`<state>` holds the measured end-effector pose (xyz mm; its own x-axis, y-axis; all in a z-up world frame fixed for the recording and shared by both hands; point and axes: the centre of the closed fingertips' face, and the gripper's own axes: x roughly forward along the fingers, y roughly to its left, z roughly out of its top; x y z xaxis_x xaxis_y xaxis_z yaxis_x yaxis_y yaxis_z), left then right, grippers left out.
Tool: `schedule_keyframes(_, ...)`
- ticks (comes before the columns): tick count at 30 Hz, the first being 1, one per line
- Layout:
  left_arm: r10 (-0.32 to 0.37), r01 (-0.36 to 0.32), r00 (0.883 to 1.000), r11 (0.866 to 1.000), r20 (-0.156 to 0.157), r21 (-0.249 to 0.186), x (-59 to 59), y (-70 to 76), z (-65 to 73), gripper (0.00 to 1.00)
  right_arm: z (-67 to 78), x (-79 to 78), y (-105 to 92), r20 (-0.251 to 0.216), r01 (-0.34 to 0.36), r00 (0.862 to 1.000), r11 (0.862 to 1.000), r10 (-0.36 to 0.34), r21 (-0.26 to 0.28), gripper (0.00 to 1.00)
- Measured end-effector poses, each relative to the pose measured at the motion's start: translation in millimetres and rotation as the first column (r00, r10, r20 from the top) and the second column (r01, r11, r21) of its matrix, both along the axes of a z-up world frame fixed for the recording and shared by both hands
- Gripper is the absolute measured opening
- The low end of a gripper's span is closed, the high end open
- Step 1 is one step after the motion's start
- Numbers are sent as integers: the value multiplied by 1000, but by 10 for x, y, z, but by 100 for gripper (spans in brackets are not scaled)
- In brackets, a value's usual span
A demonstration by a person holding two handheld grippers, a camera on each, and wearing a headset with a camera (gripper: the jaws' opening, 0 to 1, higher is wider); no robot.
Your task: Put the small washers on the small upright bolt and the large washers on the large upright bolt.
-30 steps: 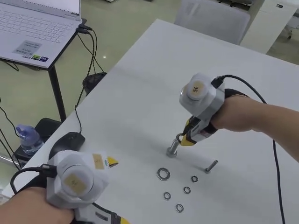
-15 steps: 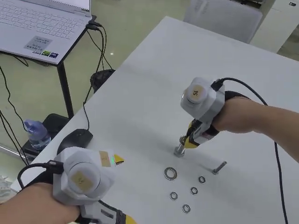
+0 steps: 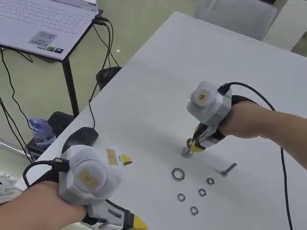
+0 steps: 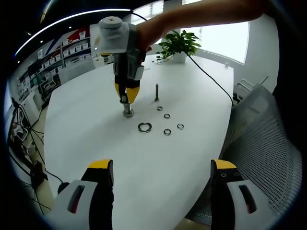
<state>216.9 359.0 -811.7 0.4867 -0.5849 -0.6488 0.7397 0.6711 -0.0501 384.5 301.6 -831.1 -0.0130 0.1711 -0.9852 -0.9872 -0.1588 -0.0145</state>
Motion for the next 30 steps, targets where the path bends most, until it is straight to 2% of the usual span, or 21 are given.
schedule_keyframes(15,21,-21,1000,1000,-14,10,-44,100,-37,82,-317,52,15,-9,9,1000,1000,-9,-8,22)
schedule_keyframes(27,21,-21,1000,1000,-19,5,-38,53,-35,81,-349,83,-12,-10,17,1000,1000,-17,-4,23)
schedule_keyframes(30,20,-20,1000,1000,-23,3,-49,38,-29,81,-349,64,-31,-15,-5,1000,1000,5,-10,23)
